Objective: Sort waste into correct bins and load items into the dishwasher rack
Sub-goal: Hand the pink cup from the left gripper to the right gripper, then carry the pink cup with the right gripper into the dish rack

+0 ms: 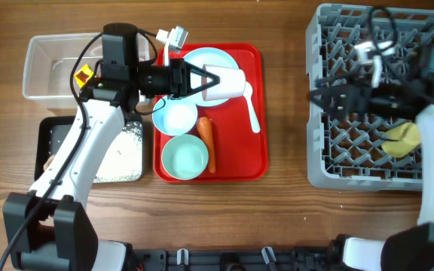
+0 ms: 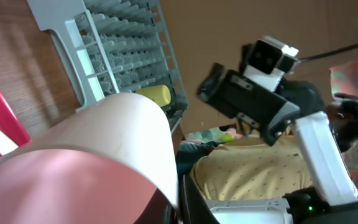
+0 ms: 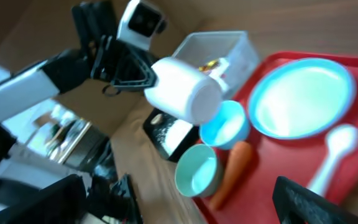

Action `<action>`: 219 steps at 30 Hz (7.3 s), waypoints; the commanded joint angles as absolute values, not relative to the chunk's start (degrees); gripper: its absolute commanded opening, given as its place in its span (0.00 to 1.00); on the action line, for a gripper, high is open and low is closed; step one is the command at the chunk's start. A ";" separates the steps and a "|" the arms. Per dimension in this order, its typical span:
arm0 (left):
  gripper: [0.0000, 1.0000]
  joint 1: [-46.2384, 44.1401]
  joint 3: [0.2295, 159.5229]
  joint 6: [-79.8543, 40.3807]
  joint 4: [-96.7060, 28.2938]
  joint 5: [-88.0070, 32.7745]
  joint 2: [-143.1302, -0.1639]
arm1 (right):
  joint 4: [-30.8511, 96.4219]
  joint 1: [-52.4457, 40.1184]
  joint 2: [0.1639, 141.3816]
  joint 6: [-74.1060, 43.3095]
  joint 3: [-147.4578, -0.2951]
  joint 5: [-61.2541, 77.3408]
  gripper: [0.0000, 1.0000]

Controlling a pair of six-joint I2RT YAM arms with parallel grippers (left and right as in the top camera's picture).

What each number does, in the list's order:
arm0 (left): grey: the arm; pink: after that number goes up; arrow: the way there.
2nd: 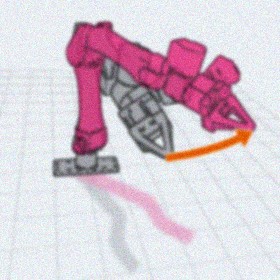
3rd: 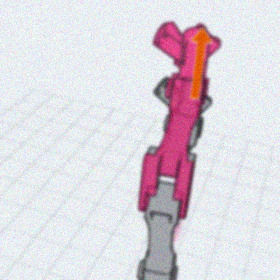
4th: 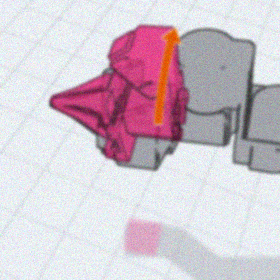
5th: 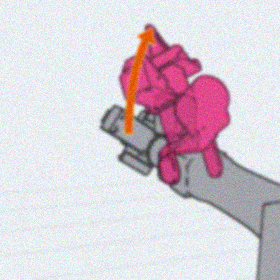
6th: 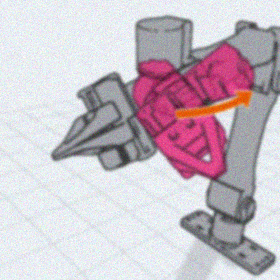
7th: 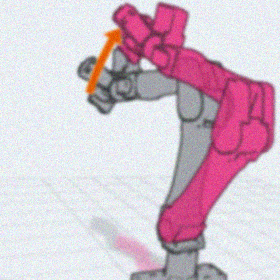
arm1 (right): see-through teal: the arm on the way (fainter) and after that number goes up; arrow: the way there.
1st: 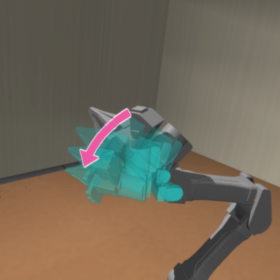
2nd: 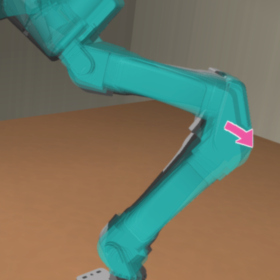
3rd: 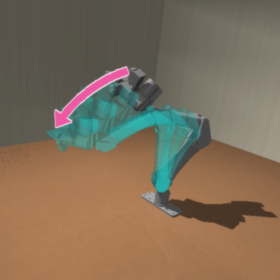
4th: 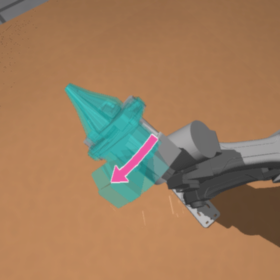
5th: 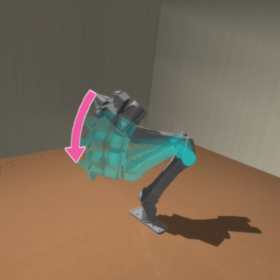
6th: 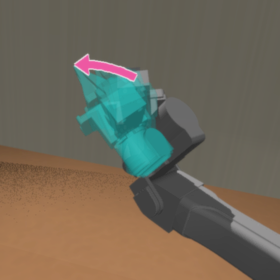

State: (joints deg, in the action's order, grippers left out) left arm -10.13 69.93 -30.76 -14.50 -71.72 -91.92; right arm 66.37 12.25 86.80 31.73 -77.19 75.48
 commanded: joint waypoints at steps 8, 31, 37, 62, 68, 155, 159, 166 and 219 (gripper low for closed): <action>0.04 -16.88 70.67 -30.48 -9.61 -73.23 -91.61 | 46.59 0.84 92.90 13.04 -75.35 66.78 0.99; 0.04 -16.88 70.67 -30.48 -8.34 -73.23 -91.61 | 42.26 -3.31 79.42 -4.12 -75.42 36.36 0.96; 0.04 -16.88 70.67 -30.48 -8.34 -73.23 -91.61 | 54.30 -1.17 66.46 -24.62 -75.40 -17.28 0.99; 0.04 -16.88 70.67 -30.50 -8.49 -74.81 -91.61 | 50.37 13.34 89.80 7.94 -75.29 71.18 1.00; 0.04 -16.88 70.67 -30.52 -7.60 -75.66 -91.61 | 42.85 12.23 96.71 16.49 -68.73 87.31 0.98; 0.54 -13.28 70.50 -34.74 -9.17 -56.75 -96.38 | 32.95 4.10 87.88 -2.31 -72.42 41.63 0.59; 0.73 -13.28 70.50 -34.76 -19.42 -41.45 -96.38 | 48.47 4.36 86.21 0.80 -83.85 30.52 0.59; 1.00 -13.37 70.50 -34.79 -29.56 -24.95 -96.38 | 64.60 9.72 86.13 -0.56 -96.01 15.29 0.59; 1.00 -13.37 70.50 -34.79 -29.43 -22.39 -96.38 | 66.06 45.52 110.76 -13.52 -95.64 -1.13 0.58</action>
State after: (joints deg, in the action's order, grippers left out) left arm -13.63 70.24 -35.24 -29.58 -23.35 -96.12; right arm 66.35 44.75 109.95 -14.70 -95.13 -1.69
